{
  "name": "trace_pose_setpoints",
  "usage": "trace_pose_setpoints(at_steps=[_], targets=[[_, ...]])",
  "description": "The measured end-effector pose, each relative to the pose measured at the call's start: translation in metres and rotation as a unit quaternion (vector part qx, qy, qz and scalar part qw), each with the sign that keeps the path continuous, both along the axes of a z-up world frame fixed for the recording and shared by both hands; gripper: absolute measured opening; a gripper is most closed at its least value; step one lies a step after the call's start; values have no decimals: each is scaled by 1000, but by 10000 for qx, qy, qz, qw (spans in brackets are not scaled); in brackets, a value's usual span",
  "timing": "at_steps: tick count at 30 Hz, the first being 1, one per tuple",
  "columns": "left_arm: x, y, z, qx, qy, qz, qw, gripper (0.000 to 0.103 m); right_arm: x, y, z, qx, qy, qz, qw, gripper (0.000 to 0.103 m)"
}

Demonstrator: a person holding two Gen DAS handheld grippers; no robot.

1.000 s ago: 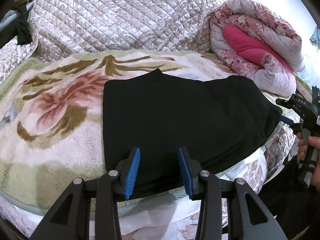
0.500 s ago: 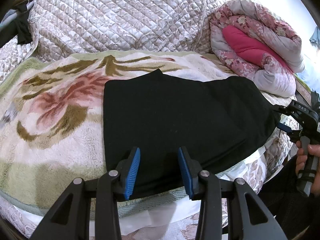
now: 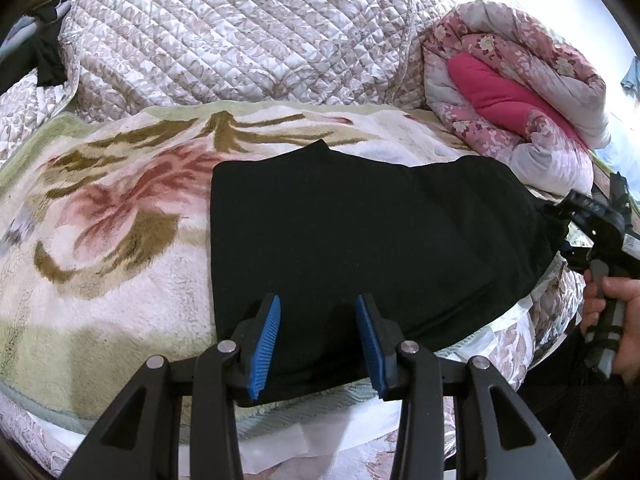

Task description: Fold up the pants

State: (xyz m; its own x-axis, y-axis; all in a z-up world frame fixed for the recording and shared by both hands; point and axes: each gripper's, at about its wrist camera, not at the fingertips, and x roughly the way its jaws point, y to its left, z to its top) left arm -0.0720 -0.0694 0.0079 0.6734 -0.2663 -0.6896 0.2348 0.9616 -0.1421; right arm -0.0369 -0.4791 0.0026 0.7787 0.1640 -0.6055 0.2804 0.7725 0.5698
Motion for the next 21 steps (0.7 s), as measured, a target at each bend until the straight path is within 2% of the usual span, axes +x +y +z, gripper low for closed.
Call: trace_pose_setpoints(at_steps=[2,5,9,12,16,21], targets=[[1,1,0,-9,-1,27,10000,42,5,1,5,30,-50,130,9999,29],[1,4,0,-13,-6,84,10000,42,12,7,13,-115,-156,267,9995,29],[4,9,1,-22,7,182,9998,42,30,6,3,-149,154,353,9991,28],[5,12,1,-12,9,252,9997,42,26,11,15,-248,-21,415,9988,21],[7,16,1,-47,46,309,9995,42,26,25,37,-373,-246,609,9971,19],[6,20,5,-70,14,365,9993,42,33,61,68,-629,-560,1111,9902,17]])
